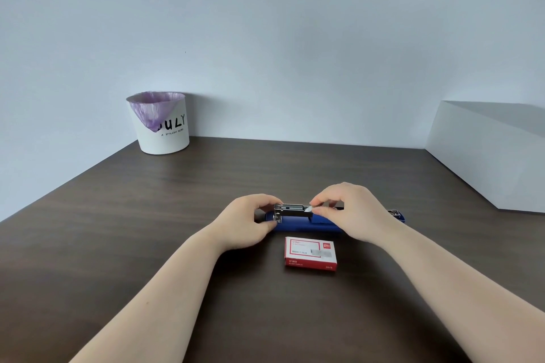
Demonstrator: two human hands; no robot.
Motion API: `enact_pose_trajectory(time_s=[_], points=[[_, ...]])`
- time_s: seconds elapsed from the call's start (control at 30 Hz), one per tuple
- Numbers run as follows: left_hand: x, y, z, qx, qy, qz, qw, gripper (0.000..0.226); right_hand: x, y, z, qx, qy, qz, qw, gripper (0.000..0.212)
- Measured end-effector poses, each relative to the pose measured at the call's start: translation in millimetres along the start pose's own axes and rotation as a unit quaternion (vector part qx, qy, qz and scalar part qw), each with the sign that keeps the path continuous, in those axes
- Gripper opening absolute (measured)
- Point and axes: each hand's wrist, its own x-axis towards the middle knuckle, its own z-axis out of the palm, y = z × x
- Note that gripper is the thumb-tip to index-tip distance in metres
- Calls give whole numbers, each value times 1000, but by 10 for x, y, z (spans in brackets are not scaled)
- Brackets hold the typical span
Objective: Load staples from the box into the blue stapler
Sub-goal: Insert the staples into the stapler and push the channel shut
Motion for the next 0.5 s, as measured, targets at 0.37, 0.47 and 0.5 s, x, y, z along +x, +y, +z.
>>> enact_pose_trajectory(time_s=[0.37,0.47,0.5], points=[[15,-32,5,-4,-3,2,1000,29,-11,83,8,-69,4,-26,997,21],[9,-28,-2,-3,-6,8,1000,30,12,33,64,-78,-9,-50,996,23],[6,-30,-2,-4,-6,9,1000,29,25,16,80,-81,-14,-57,995,24]])
